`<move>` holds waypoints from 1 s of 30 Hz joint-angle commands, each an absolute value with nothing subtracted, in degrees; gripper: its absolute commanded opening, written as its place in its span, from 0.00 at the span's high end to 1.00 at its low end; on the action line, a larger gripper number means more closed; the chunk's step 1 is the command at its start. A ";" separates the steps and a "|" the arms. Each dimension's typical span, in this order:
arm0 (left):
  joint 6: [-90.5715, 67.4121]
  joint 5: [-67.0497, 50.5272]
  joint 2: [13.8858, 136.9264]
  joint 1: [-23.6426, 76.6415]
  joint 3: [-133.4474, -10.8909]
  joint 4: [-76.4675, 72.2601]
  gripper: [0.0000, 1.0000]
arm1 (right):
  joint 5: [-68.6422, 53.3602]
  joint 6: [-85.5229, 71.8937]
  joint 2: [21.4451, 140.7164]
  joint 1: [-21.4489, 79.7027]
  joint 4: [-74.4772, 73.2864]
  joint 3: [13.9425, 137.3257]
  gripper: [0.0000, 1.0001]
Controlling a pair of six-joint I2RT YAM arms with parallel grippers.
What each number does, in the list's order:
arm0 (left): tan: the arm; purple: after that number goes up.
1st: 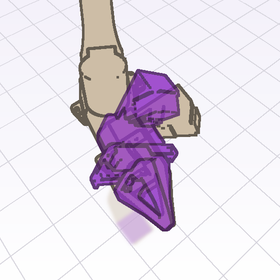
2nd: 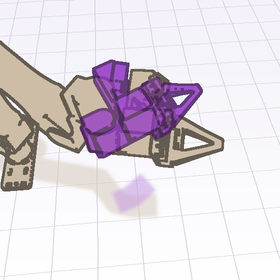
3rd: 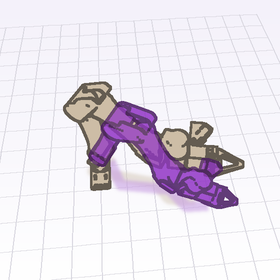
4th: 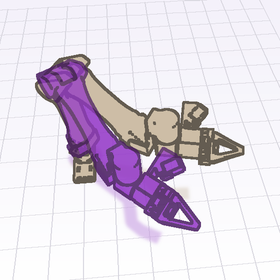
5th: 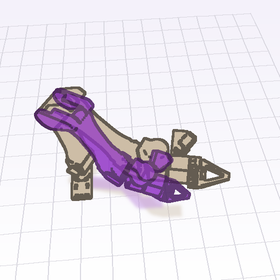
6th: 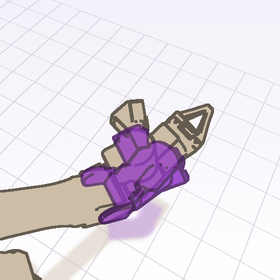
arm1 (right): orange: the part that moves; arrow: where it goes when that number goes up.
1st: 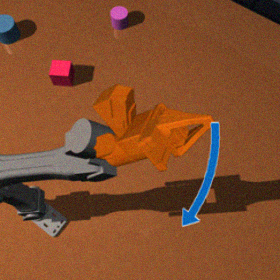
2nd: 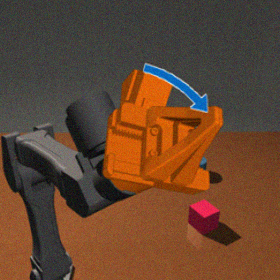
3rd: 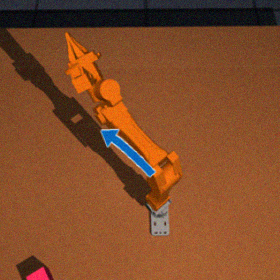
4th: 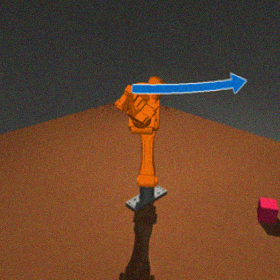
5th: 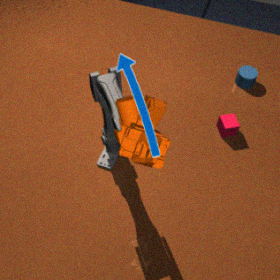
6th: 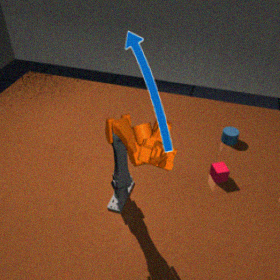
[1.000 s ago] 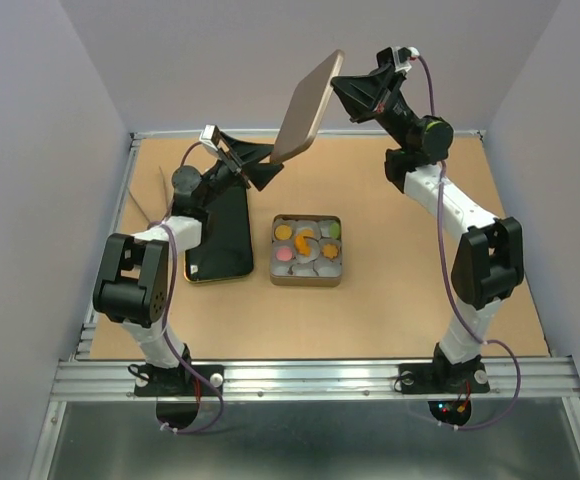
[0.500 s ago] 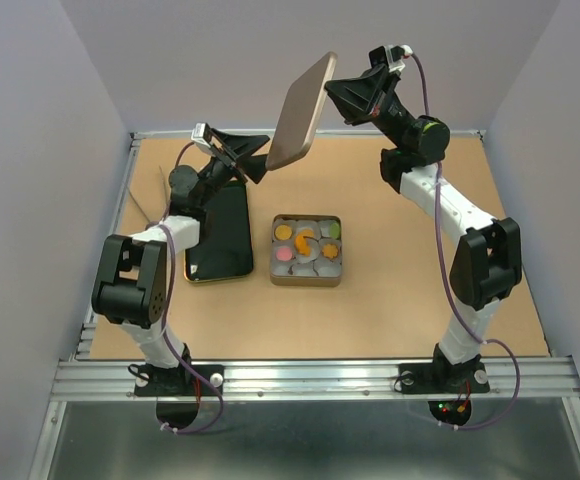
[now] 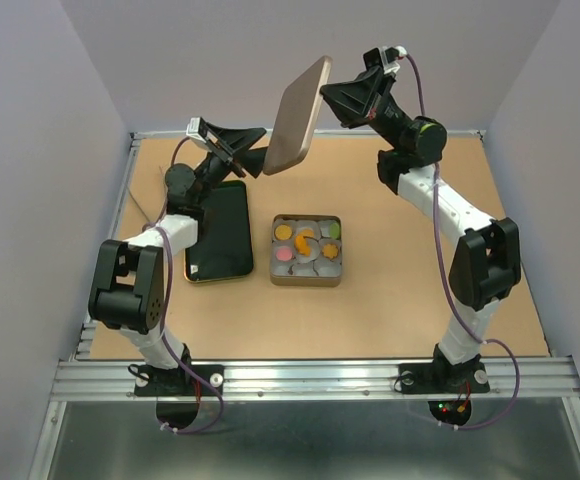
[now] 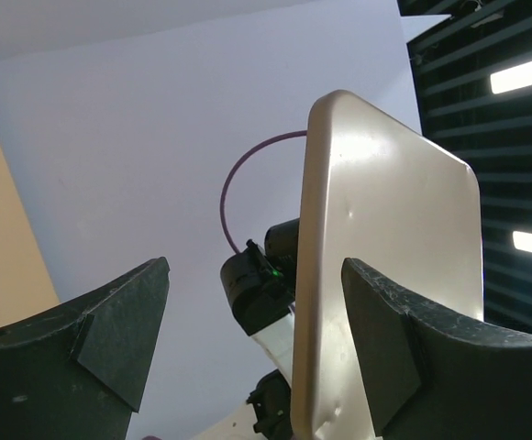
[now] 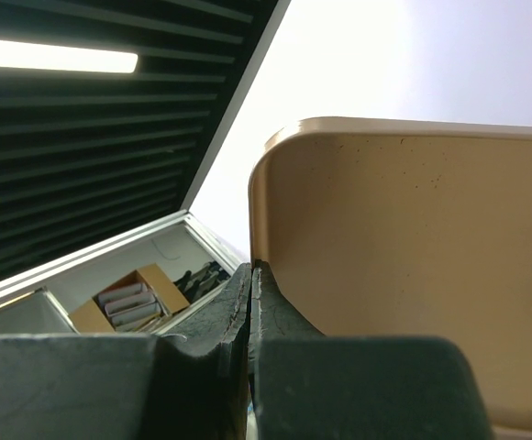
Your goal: Pack the cookies
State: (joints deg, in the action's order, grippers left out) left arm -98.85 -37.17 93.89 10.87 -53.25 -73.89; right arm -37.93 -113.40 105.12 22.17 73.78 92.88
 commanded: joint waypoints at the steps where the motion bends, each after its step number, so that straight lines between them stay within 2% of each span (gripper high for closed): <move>1: -98.88 -36.65 92.99 13.27 -57.74 -119.79 0.13 | -37.00 -126.74 104.85 23.99 104.15 93.51 1.00; 6: -98.79 -36.04 92.90 14.50 -59.06 -119.71 0.17 | -37.44 -126.47 105.64 24.79 104.06 93.69 0.99; 14: -100.11 -35.95 90.97 13.89 -58.10 -119.71 0.38 | -38.67 -125.42 103.72 24.79 104.15 87.81 1.00; 24: -101.34 -36.04 87.80 10.64 -55.37 -119.79 0.48 | -39.02 -124.19 102.65 24.79 104.06 80.95 0.99; 25: -101.60 -35.95 87.45 10.11 -55.02 -119.79 0.53 | -39.11 -124.19 103.00 24.70 104.06 79.99 0.98; 26: -101.95 -35.95 86.84 9.06 -54.15 -119.79 0.65 | -39.63 -123.75 103.96 24.78 104.06 78.85 0.94; 27: -101.95 -35.95 86.84 9.05 -54.14 -119.71 0.65 | -39.64 -123.75 103.97 24.79 104.06 78.49 0.94; 30: -102.48 -35.95 86.66 8.18 -53.35 -119.71 0.74 | -39.81 -123.40 104.85 24.79 104.06 77.08 0.90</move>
State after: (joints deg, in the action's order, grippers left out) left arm -102.94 -34.35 90.72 8.40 -53.95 -72.03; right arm -37.91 -114.43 104.44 24.12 76.97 79.55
